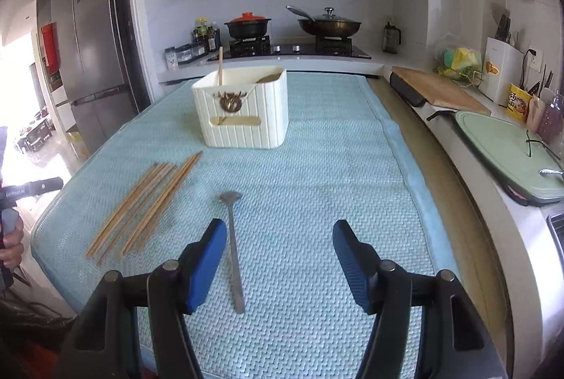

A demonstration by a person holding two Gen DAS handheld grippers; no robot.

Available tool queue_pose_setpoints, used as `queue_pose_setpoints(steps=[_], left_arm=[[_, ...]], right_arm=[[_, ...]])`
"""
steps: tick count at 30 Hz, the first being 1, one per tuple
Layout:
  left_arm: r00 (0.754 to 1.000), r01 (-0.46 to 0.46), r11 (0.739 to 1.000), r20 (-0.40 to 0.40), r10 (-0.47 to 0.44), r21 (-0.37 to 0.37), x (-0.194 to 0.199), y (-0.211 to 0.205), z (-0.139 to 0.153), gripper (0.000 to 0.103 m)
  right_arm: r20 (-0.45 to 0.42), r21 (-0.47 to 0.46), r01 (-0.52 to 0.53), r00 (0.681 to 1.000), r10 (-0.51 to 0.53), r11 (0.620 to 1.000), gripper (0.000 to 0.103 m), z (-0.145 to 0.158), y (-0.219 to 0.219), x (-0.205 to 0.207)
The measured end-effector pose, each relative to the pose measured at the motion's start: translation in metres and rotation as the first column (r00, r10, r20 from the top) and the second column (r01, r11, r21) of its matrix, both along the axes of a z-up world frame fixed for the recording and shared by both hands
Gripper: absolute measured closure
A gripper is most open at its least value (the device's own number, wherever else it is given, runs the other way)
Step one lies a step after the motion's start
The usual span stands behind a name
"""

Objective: Organize utensils
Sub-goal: 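Withdraw both open tools from the holder back over the remaining utensils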

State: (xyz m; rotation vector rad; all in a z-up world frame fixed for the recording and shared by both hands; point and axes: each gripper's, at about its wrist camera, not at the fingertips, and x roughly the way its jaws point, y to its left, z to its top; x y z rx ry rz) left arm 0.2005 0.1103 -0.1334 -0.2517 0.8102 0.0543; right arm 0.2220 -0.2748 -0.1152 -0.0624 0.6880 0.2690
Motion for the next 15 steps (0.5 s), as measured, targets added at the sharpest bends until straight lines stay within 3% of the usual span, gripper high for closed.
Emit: queue_pose_setpoints(steps=[6, 15], left_arm=[[0.998, 0.058, 0.995, -0.012, -0.058, 0.083, -0.003, -0.024, -0.008, 0.003], [0.999, 0.02, 0.991, -0.037, -0.015, 0.133, -0.006, -0.02, -0.018, 0.003]], right_arm=[[-0.037, -0.038, -0.068, 0.997, 0.067, 0.997, 0.039, -0.02, 0.021, -0.004], [-0.075, -0.026, -0.095, 0.993, 0.093, 0.995, 0.039, -0.034, 0.034, -0.003]])
